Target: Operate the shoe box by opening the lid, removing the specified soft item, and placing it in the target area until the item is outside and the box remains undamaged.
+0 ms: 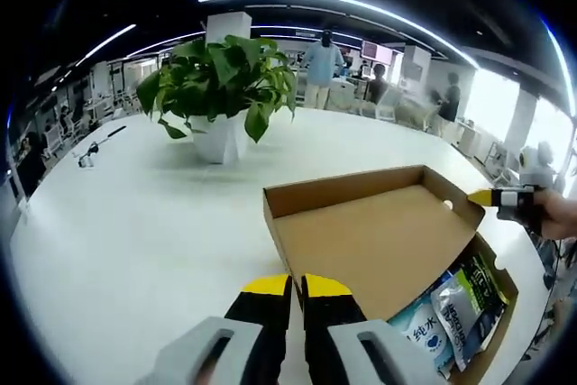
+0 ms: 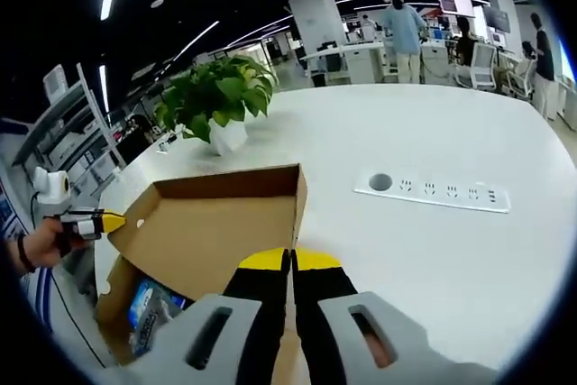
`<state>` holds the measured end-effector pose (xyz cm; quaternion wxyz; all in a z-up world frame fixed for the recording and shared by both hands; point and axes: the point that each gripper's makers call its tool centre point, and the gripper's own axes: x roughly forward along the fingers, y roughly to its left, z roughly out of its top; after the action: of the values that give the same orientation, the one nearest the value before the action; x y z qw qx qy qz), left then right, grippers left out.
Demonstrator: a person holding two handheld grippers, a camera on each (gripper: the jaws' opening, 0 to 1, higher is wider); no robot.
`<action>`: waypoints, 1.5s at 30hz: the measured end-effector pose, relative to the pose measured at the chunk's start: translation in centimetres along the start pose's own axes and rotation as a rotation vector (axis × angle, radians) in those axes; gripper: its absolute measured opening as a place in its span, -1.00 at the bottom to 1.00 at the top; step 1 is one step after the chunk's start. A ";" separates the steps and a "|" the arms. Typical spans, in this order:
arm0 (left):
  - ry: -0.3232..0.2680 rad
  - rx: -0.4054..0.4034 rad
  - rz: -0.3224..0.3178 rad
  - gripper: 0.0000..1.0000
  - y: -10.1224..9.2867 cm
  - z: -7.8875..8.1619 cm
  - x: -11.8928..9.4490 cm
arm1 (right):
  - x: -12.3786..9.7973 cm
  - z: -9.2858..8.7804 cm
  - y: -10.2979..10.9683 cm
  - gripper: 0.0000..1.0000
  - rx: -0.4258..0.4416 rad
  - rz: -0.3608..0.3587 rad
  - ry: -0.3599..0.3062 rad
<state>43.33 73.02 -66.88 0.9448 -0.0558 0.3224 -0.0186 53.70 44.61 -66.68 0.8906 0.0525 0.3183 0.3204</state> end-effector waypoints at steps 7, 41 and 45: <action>0.018 -0.003 0.000 -0.93 0.3 -0.1 0.6 | 0.4 -0.2 -0.4 -1.00 0.015 -0.006 0.008; 0.045 -0.029 -0.016 -0.91 0.2 -0.4 1.0 | 0.5 -0.4 -0.4 -1.00 0.047 -0.006 0.039; 0.039 0.019 -0.036 -0.89 0.0 -0.3 0.9 | -0.2 -0.4 -0.9 -1.00 0.045 -0.017 0.044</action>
<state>43.86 72.91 -67.62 0.9383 -0.0521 0.3395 -0.0397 53.86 43.80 -67.13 0.8848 0.0627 0.3453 0.3065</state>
